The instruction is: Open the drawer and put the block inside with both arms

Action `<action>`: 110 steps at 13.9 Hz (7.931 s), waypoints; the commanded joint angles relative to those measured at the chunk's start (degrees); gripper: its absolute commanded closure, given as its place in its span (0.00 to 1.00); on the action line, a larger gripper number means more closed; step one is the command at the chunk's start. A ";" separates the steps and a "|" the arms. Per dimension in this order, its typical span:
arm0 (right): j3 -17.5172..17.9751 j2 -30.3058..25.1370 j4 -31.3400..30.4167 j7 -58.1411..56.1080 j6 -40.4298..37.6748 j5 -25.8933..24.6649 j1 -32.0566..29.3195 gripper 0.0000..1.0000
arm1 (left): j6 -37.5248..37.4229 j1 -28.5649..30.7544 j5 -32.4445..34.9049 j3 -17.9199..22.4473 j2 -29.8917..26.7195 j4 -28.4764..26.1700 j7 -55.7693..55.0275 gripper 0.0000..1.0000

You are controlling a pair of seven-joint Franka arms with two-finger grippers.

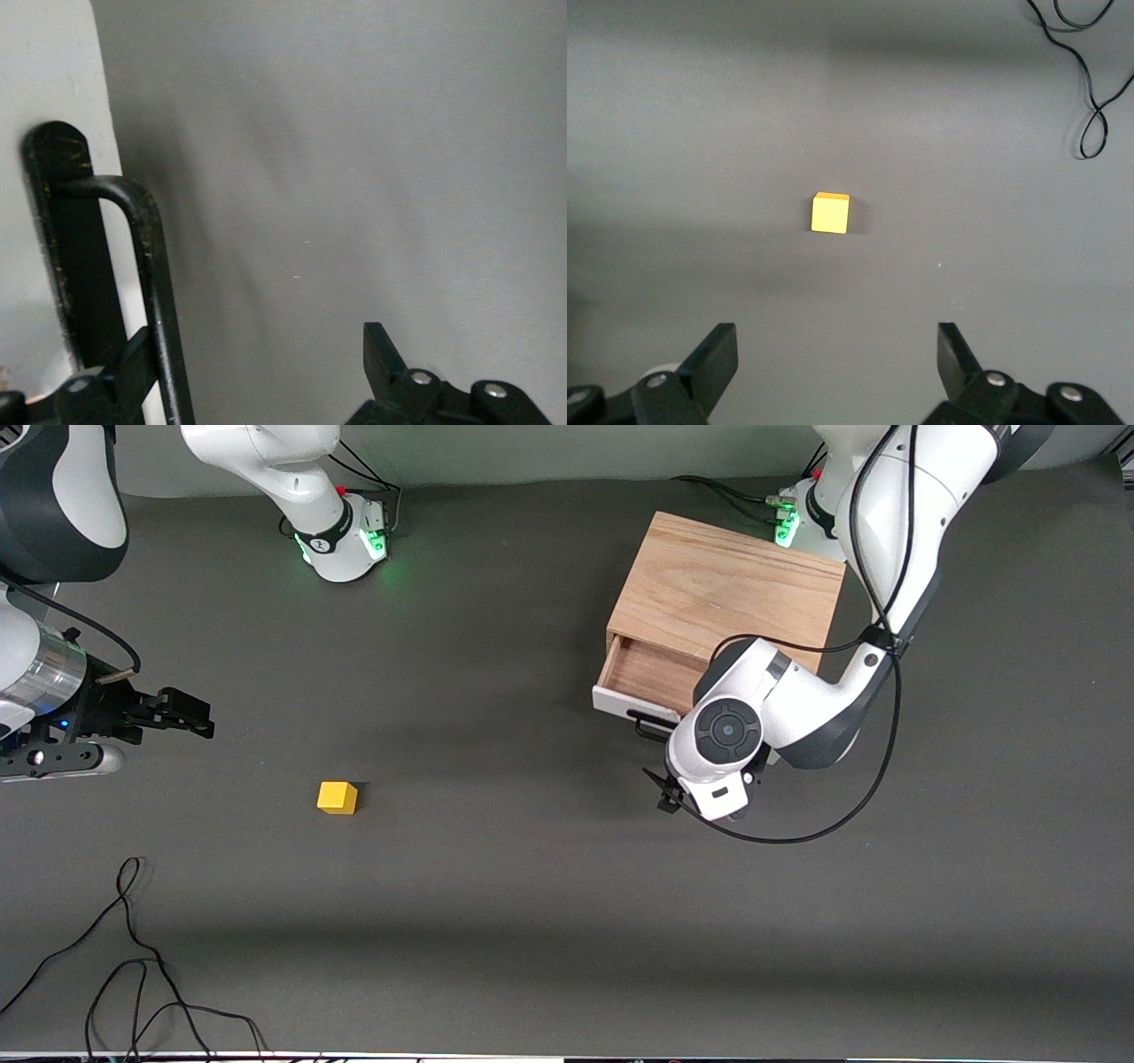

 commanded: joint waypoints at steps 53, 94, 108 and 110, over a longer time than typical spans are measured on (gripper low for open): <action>-0.26 -0.11 -1.32 0.56 3.37 -0.60 1.68 0.00 | -33.38 30.71 -8.86 4.49 -38.35 -2.91 102.59 0.00; -0.44 12.65 -34.90 10.14 53.41 1.78 5.28 0.88 | -32.05 7.06 -13.59 27.52 -38.26 -1.95 105.58 0.00; 2.10 13.33 13.14 21.44 -1.96 3.17 10.55 0.95 | -32.23 6.81 -10.44 27.08 -37.83 -2.48 105.49 0.00; 6.39 15.79 20.45 26.90 -6.72 2.83 10.73 0.95 | -32.31 6.72 -10.62 26.99 -37.74 -2.48 105.49 0.00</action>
